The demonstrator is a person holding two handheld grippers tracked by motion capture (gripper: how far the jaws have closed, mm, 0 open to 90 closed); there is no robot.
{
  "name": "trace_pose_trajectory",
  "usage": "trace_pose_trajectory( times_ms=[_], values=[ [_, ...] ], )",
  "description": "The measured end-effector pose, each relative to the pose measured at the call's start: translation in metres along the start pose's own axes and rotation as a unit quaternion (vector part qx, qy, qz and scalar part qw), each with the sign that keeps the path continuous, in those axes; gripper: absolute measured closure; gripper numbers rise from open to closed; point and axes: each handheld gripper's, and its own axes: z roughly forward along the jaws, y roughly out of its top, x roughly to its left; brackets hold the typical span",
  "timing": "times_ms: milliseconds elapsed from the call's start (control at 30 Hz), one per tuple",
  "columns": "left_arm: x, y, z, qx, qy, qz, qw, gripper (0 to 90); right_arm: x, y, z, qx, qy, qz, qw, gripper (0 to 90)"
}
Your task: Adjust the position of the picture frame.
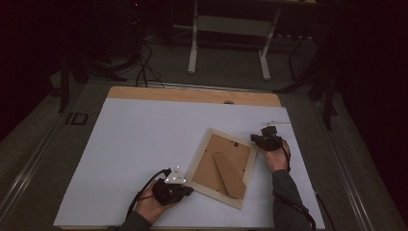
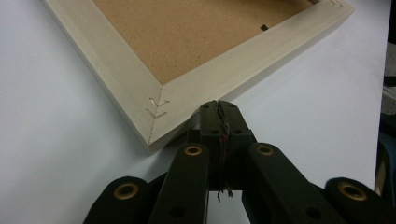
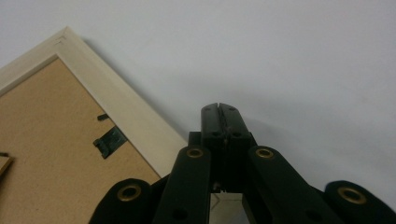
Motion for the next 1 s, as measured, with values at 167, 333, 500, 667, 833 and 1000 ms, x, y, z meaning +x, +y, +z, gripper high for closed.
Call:
trace_pose_trajectory(
  times_ms=[167,333,500,667,833,1000],
  values=[
    [-0.001,0.000,0.000,0.001,0.003,0.004,1.0000,90.0,0.000,-0.001,0.003,0.006,0.003,0.004,1.0000,90.0],
    [-0.003,0.002,0.001,-0.002,0.008,0.002,1.0000,90.0,0.001,0.000,0.002,0.009,0.005,0.004,0.9999,90.0],
    [-0.004,0.002,0.001,-0.002,0.012,0.002,0.9999,90.0,0.000,0.000,0.004,0.013,0.004,0.005,0.9999,90.0],
    [-0.009,0.004,0.006,0.013,0.014,0.012,0.9997,90.0,-0.002,0.001,0.006,0.018,-0.001,0.006,0.9998,90.0],
    [-0.013,0.005,0.008,0.017,0.022,0.015,0.9995,90.0,-0.002,0.000,0.007,0.022,-0.002,0.006,0.9997,90.0],
    [-0.012,0.005,0.009,0.016,0.020,0.014,0.9996,90.0,-0.002,-0.003,0.007,0.023,0.002,0.007,0.9997,90.0]
  ],
)
